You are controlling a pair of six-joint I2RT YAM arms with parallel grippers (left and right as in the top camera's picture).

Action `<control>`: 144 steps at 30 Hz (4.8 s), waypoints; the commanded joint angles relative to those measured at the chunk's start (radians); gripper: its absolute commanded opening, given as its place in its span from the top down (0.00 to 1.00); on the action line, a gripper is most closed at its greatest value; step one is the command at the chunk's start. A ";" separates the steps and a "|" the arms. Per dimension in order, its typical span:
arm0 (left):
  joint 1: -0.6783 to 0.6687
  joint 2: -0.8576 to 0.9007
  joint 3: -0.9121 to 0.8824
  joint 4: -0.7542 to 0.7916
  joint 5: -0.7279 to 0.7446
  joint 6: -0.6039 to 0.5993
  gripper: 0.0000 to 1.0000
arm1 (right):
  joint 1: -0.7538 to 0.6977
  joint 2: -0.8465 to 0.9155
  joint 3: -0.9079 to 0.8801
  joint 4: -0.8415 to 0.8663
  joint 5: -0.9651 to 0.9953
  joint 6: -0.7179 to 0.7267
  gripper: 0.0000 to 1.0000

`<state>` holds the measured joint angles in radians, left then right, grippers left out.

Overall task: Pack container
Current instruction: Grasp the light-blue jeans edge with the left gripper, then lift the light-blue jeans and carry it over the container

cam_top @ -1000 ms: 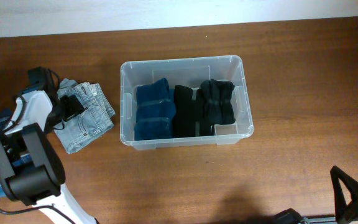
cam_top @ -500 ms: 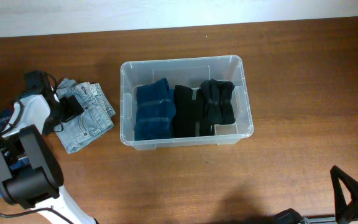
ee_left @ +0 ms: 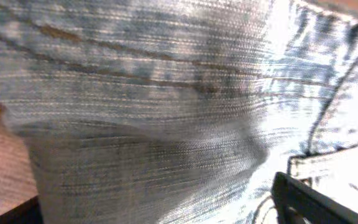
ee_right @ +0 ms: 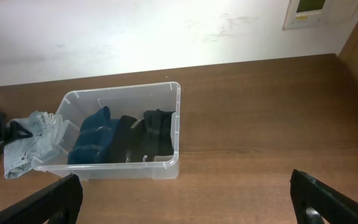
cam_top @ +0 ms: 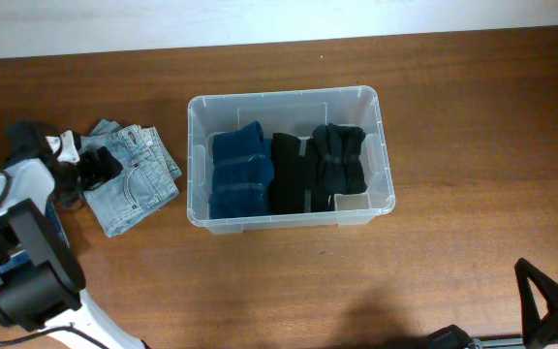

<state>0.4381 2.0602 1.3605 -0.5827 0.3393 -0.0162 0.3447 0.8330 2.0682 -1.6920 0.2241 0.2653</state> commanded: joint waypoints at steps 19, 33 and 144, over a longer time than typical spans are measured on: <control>0.031 0.134 -0.071 -0.057 0.132 0.058 0.06 | 0.001 -0.004 0.000 -0.006 0.016 0.005 0.01; -0.081 0.134 -0.071 -0.045 -0.087 -0.031 0.04 | 0.001 -0.004 0.000 -0.006 0.016 0.005 0.01; -1.000 0.138 0.932 -0.477 0.110 -0.541 0.99 | 0.001 -0.004 0.000 -0.006 0.016 0.005 0.01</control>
<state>-0.5545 2.2036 2.3264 -1.0954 0.4332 -0.5434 0.3447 0.8330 2.0682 -1.6920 0.2241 0.2657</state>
